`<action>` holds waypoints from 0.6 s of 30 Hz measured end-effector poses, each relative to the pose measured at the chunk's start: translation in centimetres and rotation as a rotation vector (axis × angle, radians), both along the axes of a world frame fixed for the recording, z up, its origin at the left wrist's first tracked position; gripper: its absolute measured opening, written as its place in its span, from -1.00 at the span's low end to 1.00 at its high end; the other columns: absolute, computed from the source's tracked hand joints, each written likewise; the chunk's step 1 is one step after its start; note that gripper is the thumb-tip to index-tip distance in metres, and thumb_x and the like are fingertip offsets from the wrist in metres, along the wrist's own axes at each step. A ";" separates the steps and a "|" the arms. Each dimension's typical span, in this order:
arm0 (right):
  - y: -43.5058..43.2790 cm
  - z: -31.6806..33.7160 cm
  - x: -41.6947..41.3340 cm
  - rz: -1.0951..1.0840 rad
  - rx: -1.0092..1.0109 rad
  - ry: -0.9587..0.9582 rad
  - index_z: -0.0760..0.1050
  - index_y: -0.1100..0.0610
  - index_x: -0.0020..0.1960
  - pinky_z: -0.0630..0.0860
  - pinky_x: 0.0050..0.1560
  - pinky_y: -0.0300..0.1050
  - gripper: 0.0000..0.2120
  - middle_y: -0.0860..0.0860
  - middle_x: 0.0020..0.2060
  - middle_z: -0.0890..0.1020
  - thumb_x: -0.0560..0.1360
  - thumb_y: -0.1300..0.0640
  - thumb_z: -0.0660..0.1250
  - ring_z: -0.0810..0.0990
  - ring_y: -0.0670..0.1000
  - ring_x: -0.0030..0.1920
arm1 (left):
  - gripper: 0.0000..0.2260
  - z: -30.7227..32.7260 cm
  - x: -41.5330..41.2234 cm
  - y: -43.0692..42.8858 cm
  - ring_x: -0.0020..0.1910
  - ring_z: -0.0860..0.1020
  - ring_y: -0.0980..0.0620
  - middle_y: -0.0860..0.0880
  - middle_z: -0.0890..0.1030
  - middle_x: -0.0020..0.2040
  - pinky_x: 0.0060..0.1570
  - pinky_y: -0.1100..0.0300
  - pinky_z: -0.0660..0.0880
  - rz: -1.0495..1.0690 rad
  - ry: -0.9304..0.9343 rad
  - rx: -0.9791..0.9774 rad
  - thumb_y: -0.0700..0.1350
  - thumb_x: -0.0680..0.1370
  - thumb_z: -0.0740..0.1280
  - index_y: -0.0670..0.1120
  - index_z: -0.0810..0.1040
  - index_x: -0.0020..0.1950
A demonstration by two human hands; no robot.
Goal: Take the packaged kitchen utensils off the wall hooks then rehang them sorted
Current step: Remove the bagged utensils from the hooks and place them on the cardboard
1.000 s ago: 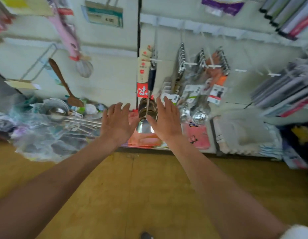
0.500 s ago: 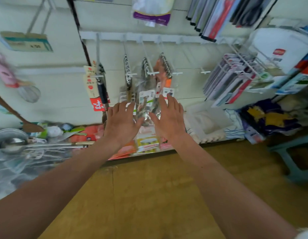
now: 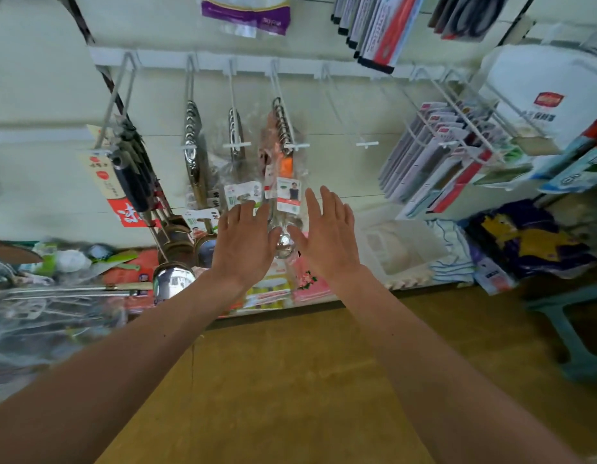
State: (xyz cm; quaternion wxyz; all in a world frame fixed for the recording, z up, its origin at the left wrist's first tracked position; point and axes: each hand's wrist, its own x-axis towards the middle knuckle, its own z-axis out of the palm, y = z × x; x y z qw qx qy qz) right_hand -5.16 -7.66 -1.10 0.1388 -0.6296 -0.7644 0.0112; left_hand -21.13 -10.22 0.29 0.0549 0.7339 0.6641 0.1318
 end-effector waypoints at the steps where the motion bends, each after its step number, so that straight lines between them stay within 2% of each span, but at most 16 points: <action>1: 0.5 -0.2 0.1 0.010 0.005 0.000 0.12 0.15 0.59 0.09 0.54 0.22 -0.34 0.24 0.55 0.18 0.63 -0.17 0.17 0.14 0.24 0.56 | -0.54 -0.1 0.2 0.5 0.44 0.29 -0.21 -0.19 0.36 0.44 0.42 -0.10 0.20 0.008 -0.007 -0.001 0.06 0.66 0.14 -0.10 0.27 0.51; 4: 2.2 -0.4 0.0 0.026 0.022 0.016 0.14 0.16 0.58 0.10 0.53 0.21 -0.36 0.23 0.55 0.21 0.63 -0.15 0.18 0.17 0.23 0.55 | -0.55 -0.7 0.6 2.0 0.45 0.28 -0.20 -0.18 0.34 0.45 0.41 -0.09 0.22 0.025 -0.022 -0.029 0.05 0.66 0.14 -0.09 0.25 0.51; 7: 3.7 -0.3 -1.0 0.019 0.079 0.059 0.21 0.21 0.54 0.22 0.49 0.20 -0.37 0.23 0.49 0.31 0.62 -0.11 0.25 0.27 0.23 0.50 | -0.56 -1.1 0.5 3.6 0.43 0.30 -0.20 -0.18 0.35 0.44 0.38 -0.07 0.26 0.023 -0.034 -0.055 0.02 0.67 0.13 -0.12 0.24 0.51; 10: 4.6 0.1 -2.3 -0.023 0.167 0.175 0.29 0.23 0.48 0.35 0.39 0.16 -0.41 0.20 0.37 0.45 0.58 -0.07 0.31 0.41 0.20 0.40 | -0.55 -1.5 0.4 4.8 0.38 0.35 -0.21 -0.20 0.40 0.38 0.30 -0.08 0.35 0.027 -0.070 -0.098 0.00 0.67 0.14 -0.15 0.24 0.51; 13: 5.0 1.0 -3.3 -0.049 0.227 0.294 0.26 0.23 0.49 0.39 0.33 0.07 -0.39 0.17 0.31 0.50 0.59 -0.09 0.30 0.47 0.17 0.32 | -0.55 -1.6 1.0 5.5 0.29 0.43 -0.23 -0.20 0.46 0.30 0.16 -0.15 0.46 0.028 -0.087 -0.114 0.00 0.65 0.17 -0.15 0.25 0.50; 15: 5.4 1.5 -3.6 -0.060 0.218 0.322 0.25 0.22 0.49 0.39 0.27 0.05 -0.38 0.17 0.26 0.52 0.59 -0.10 0.31 0.49 0.17 0.28 | -0.57 -1.9 1.4 5.8 0.24 0.46 -0.24 -0.19 0.49 0.26 0.11 -0.15 0.48 0.034 -0.114 -0.122 0.01 0.65 0.18 -0.14 0.28 0.47; 18: 6.0 1.8 -3.9 -0.049 0.227 0.312 0.34 0.21 0.41 0.44 0.15 0.07 -0.44 0.15 0.18 0.53 0.54 -0.05 0.38 0.53 0.18 0.19 | -0.62 -2.4 2.0 6.2 0.19 0.50 -0.21 -0.18 0.51 0.22 0.05 -0.07 0.43 0.057 -0.143 -0.128 0.01 0.66 0.17 -0.15 0.33 0.42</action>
